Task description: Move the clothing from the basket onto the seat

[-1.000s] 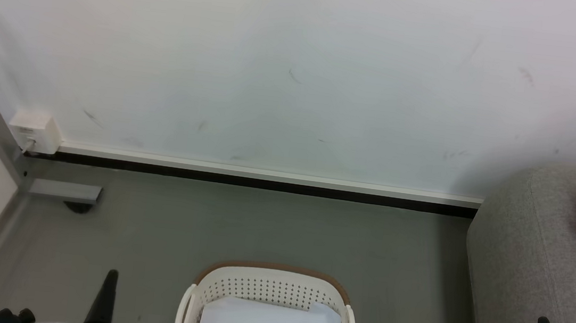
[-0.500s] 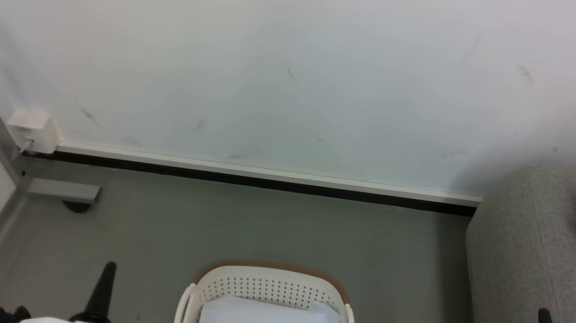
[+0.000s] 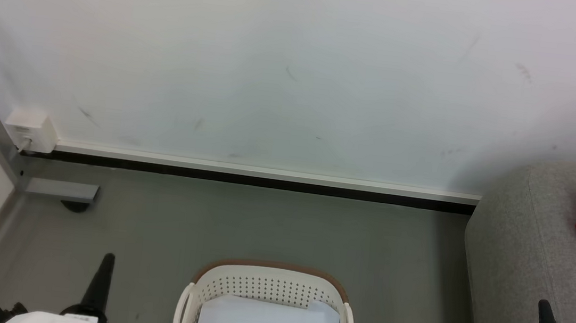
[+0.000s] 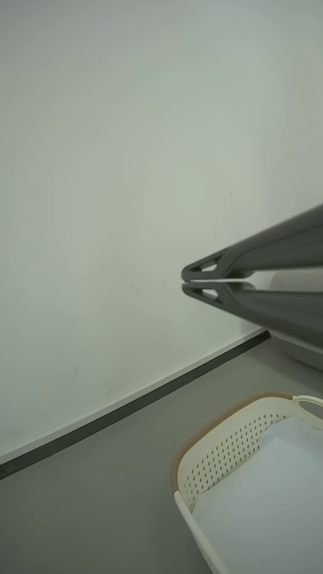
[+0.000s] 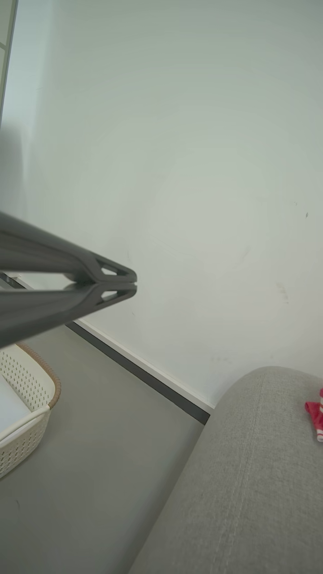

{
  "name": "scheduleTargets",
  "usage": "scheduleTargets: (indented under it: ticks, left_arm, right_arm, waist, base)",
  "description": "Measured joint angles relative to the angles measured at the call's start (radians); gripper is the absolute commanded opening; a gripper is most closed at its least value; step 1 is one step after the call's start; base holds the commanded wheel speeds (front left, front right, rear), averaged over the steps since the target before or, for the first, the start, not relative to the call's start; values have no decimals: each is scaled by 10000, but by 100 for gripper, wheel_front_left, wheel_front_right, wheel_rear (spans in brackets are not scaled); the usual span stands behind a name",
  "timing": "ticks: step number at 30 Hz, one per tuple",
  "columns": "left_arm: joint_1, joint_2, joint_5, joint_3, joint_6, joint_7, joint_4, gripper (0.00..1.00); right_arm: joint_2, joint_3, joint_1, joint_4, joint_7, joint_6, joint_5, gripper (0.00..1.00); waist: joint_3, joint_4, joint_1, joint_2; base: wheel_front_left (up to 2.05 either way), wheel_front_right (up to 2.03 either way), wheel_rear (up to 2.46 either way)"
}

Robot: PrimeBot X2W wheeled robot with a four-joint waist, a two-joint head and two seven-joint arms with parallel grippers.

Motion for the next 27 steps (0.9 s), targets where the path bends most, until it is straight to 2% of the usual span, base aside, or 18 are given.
scheduleTargets:
  ticks: [27]
  left_arm:
    - [-200, -35, -1944, 228, -33, 552, -253, 0]
  right_arm:
    - [-15, -44, -319, -119, 518, 0, 1987, 0]
  waist:
    - [59, -64, 0, 0]
  base:
    - [0, 0, 0]
